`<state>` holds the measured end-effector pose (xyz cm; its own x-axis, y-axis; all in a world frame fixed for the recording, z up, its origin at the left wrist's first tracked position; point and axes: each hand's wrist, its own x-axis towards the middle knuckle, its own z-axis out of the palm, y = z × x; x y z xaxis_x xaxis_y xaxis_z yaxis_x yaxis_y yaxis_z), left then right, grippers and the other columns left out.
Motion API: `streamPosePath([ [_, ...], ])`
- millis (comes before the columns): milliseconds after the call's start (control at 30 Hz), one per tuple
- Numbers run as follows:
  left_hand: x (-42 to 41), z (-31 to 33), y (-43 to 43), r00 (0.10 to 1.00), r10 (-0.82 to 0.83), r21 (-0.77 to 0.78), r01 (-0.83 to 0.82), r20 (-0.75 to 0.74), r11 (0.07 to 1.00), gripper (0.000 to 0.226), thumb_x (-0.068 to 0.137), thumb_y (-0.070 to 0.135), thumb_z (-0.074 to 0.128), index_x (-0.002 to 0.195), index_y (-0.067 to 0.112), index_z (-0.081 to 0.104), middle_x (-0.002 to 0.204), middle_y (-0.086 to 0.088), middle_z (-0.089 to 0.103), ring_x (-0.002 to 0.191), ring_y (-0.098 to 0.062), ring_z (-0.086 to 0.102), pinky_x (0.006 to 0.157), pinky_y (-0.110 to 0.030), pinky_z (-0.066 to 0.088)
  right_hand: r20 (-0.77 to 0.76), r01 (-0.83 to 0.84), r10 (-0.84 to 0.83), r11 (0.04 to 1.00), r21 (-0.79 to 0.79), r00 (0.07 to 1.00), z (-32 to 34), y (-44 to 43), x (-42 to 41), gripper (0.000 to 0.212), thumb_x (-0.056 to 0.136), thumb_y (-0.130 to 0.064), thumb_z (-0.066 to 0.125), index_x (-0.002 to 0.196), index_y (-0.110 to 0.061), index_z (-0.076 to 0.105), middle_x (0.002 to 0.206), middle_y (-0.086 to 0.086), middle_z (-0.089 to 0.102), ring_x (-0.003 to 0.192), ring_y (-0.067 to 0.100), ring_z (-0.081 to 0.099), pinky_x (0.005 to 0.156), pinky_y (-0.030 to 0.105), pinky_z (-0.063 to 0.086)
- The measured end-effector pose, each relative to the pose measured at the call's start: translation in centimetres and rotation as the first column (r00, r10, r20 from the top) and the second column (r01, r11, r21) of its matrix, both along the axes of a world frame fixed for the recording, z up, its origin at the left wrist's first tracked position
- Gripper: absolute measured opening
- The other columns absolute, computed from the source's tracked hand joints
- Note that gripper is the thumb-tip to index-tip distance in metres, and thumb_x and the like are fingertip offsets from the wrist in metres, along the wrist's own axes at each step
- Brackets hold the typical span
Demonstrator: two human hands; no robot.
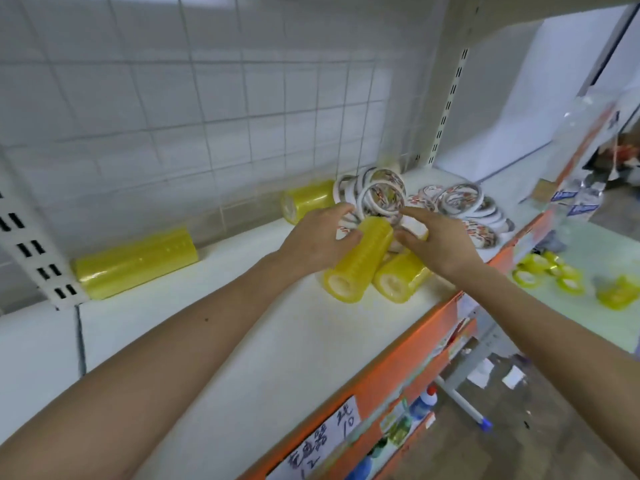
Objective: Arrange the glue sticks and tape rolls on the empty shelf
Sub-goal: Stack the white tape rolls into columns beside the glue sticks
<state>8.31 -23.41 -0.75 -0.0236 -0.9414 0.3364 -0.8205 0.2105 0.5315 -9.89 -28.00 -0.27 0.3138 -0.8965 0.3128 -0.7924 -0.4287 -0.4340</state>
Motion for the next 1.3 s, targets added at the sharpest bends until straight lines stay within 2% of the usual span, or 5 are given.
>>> streamPosePath([
  [500,-3.5,0.7,-12.2,0.922,0.371,0.041,-0.377,0.113,0.925,0.036,0.084,0.025,0.06,0.113,0.004,0.058,0.111,-0.016,0.064,0.102,-0.029,0.058,0.084,-0.032,0.04,-0.006,-0.232,0.235,0.964,0.127,0.972,0.1,-17.0,-3.3,0.046,0.089,-0.037,0.053,0.131,-0.017,0.047,0.13,0.007,0.056,0.12,0.025,0.051,0.097,0.034,0.04],
  [667,-3.6,1.2,-12.7,0.894,0.395,0.052,-0.414,0.21,0.909,0.035,0.081,0.023,0.065,0.112,0.007,0.061,0.109,-0.015,0.064,0.102,-0.03,0.058,0.086,-0.037,0.045,-0.074,-0.265,0.269,0.963,0.057,0.96,-1.2,-19.4,-1.3,0.039,0.088,-0.038,0.052,0.097,-0.003,0.065,0.094,0.017,0.065,0.089,0.031,0.059,0.076,0.034,0.047],
  [867,-3.7,1.2,-12.8,0.848,0.407,0.006,-0.434,0.341,0.901,0.017,0.083,0.021,0.061,0.097,0.011,0.065,0.098,-0.01,0.066,0.095,-0.03,0.059,0.068,-0.028,0.033,0.076,-0.32,0.319,0.948,0.002,0.945,-2.0,-21.2,-0.9,0.041,0.086,-0.026,0.059,0.055,-0.001,0.048,0.056,0.018,0.051,0.057,0.024,0.049,0.053,0.026,0.032],
  [1167,-3.3,1.5,-11.2,0.832,0.534,-0.06,-0.532,0.151,0.845,0.018,0.086,0.015,0.058,0.095,0.007,0.071,0.088,-0.016,0.07,0.09,-0.031,0.063,0.081,-0.035,0.047,0.297,-0.359,0.339,0.933,0.015,0.892,-0.6,-21.7,-1.9,0.03,0.083,-0.022,0.063,0.093,0.006,0.068,0.083,0.026,0.069,0.08,0.036,0.067,0.079,0.049,0.053],
  [1300,-2.6,2.2,-9.9,0.804,0.589,-0.081,-0.584,0.083,0.808,0.016,0.086,0.017,0.059,0.092,0.008,0.07,0.091,-0.011,0.072,0.092,-0.025,0.064,0.084,-0.034,0.048,0.262,-0.386,0.378,0.922,-0.024,0.888,0.6,-20.6,-1.0,0.03,0.083,-0.018,0.062,0.079,0.011,0.066,0.073,0.028,0.067,0.073,0.04,0.066,0.074,0.049,0.053],
])
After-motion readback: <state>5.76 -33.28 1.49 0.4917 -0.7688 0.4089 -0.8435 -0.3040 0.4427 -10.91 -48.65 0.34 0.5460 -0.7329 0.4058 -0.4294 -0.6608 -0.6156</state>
